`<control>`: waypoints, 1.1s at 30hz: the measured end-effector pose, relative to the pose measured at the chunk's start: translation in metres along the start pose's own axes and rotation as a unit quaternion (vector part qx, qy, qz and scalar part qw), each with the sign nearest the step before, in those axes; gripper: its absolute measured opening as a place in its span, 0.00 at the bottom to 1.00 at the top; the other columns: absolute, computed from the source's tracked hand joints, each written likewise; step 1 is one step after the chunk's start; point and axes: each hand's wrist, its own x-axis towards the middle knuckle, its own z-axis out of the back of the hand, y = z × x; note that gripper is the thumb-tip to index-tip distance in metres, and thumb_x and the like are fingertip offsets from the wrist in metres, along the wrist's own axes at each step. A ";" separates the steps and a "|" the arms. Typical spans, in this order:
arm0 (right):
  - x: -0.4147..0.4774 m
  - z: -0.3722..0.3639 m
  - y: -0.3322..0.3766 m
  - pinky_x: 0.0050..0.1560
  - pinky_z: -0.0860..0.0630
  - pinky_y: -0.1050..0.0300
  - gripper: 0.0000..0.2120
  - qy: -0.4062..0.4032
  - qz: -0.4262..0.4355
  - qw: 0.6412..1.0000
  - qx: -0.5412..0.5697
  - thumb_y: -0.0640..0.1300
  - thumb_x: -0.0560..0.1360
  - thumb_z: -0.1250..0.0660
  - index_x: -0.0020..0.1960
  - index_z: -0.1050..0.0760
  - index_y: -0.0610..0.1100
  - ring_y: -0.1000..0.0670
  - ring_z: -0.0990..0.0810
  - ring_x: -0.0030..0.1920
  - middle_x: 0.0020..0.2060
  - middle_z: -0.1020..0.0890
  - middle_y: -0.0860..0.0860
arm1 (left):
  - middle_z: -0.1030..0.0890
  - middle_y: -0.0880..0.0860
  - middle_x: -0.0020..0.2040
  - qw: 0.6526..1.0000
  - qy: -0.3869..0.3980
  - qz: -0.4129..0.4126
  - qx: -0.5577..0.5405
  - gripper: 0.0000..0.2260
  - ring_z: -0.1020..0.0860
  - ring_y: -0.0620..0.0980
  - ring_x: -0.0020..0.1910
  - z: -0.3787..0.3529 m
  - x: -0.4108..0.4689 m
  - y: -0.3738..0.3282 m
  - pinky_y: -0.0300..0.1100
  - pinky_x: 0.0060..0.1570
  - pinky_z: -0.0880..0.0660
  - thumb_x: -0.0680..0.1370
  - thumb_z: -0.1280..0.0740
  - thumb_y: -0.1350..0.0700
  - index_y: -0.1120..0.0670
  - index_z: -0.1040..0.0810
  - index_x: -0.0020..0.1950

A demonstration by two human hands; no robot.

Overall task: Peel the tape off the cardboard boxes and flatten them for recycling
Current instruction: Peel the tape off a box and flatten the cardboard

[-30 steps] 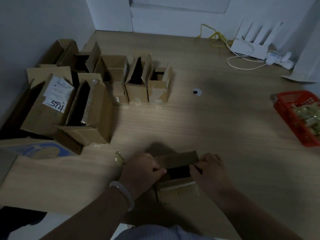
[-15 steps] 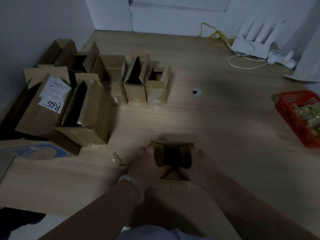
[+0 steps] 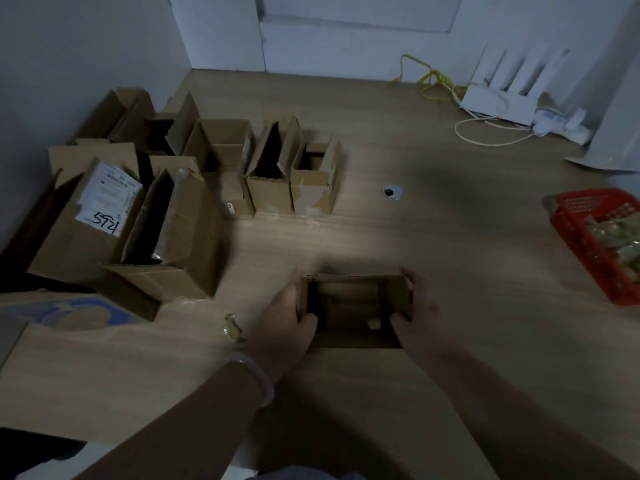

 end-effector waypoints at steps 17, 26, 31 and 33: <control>-0.019 0.009 -0.059 0.56 0.23 0.45 0.20 0.001 -0.216 0.975 0.056 0.38 0.71 0.27 0.61 0.27 0.40 0.44 0.21 0.51 0.52 0.20 0.43 | 0.59 0.46 0.78 0.847 0.287 -0.234 0.381 0.28 0.60 0.49 0.77 -0.038 -0.014 0.059 0.49 0.74 0.56 0.79 0.44 0.50 0.36 0.52 0.76; -0.017 -0.005 -0.090 0.47 0.29 0.59 0.25 0.007 -0.172 0.975 -0.138 0.47 0.71 0.26 0.65 0.29 0.44 0.47 0.22 0.49 0.54 0.20 0.45 | 0.38 0.52 0.75 0.898 0.135 -0.202 0.367 0.31 0.40 0.55 0.74 -0.082 -0.004 0.050 0.50 0.74 0.47 0.75 0.37 0.41 0.48 0.39 0.76; -0.021 -0.006 -0.096 0.62 0.31 0.53 0.35 -0.005 -0.099 0.960 -0.260 0.51 0.70 0.27 0.73 0.35 0.47 0.44 0.29 0.63 0.63 0.28 0.46 | 0.43 0.50 0.77 0.894 0.149 -0.175 0.385 0.35 0.48 0.52 0.76 -0.097 0.003 0.059 0.48 0.74 0.57 0.74 0.45 0.35 0.47 0.47 0.78; -0.022 -0.013 -0.094 0.68 0.35 0.48 0.36 -0.009 0.022 0.948 -0.319 0.46 0.70 0.30 0.75 0.38 0.46 0.41 0.33 0.69 0.70 0.33 0.44 | 0.38 0.52 0.75 0.901 0.131 -0.197 0.365 0.35 0.44 0.53 0.76 -0.099 0.001 0.061 0.53 0.75 0.49 0.73 0.42 0.36 0.51 0.40 0.77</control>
